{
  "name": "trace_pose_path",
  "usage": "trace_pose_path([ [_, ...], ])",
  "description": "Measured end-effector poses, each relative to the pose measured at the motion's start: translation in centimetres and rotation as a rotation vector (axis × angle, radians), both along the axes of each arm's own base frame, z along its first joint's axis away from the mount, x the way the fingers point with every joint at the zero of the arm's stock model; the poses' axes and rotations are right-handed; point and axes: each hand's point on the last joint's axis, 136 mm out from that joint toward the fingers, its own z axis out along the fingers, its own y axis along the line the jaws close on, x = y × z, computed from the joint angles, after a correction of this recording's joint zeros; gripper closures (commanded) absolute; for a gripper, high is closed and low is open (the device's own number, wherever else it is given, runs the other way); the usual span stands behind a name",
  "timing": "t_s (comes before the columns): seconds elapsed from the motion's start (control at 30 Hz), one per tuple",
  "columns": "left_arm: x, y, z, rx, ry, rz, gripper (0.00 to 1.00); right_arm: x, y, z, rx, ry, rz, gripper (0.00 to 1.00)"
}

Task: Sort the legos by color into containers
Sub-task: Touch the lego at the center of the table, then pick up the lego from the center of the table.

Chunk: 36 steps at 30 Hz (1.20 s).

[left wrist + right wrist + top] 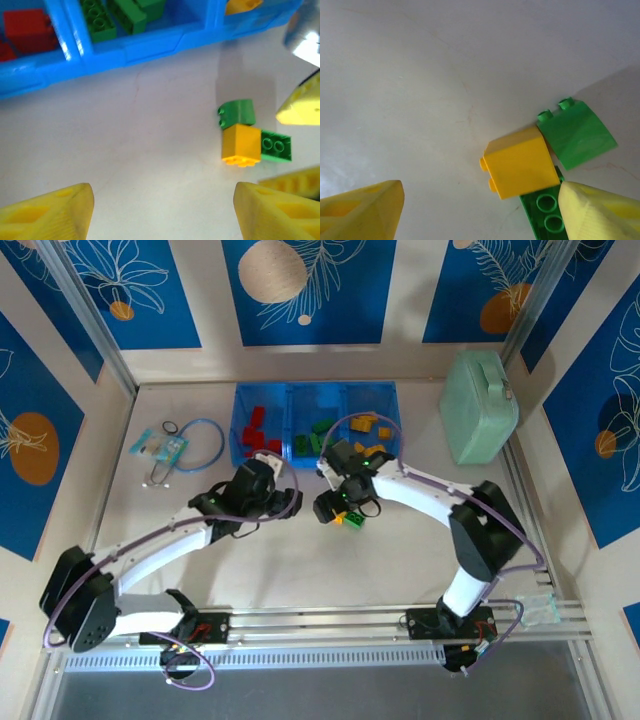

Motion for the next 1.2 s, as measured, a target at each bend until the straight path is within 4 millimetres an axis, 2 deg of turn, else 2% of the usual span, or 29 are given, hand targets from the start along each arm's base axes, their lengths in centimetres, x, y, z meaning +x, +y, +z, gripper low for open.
trace_pose_path([
  [0.1, -0.6, 0.9, 0.3, -0.023, -0.016, 0.026, 0.27, 0.2, 0.1, -1.5, -0.080, 0.014, 0.003, 0.21],
  [0.2, -1.0, 1.5, -0.2, -0.024, -0.009, 0.044, 0.27, 0.3, -0.3, -2.3, -0.149, 0.009, 0.000, 0.23],
  [0.33, -1.3, 2.1, -1.5, -0.006, 0.011, 0.062, 0.28, 0.3, -0.8, -2.0, -0.191, -0.013, -0.020, 0.24],
  [0.43, -1.3, 2.1, -1.6, -0.005, 0.011, 0.066, 0.28, 0.1, -1.6, -1.3, -0.194, -0.032, -0.041, 0.24],
  [0.57, -1.2, 2.1, -1.4, -0.010, 0.004, 0.070, 0.28, -0.3, -3.4, 0.4, -0.160, -0.057, -0.085, 0.24],
  [0.63, -1.1, 2.0, -1.3, -0.015, -0.002, 0.069, 0.28, -0.2, -4.7, 0.6, -0.148, -0.053, -0.123, 0.25],
  [0.8, -0.9, 1.8, -1.3, -0.019, -0.006, 0.069, 0.28, -1.2, -6.7, -1.5, -0.148, 0.015, -0.164, 0.25],
  [0.9, -0.9, 1.8, -1.5, -0.016, -0.002, 0.069, 0.28, -2.3, -6.7, -2.7, -0.153, 0.058, -0.148, 0.25],
  [1.2, -0.7, 1.7, -1.6, -0.017, -0.003, 0.069, 0.29, -2.2, -6.4, -4.8, -0.190, 0.102, -0.122, 0.29],
])
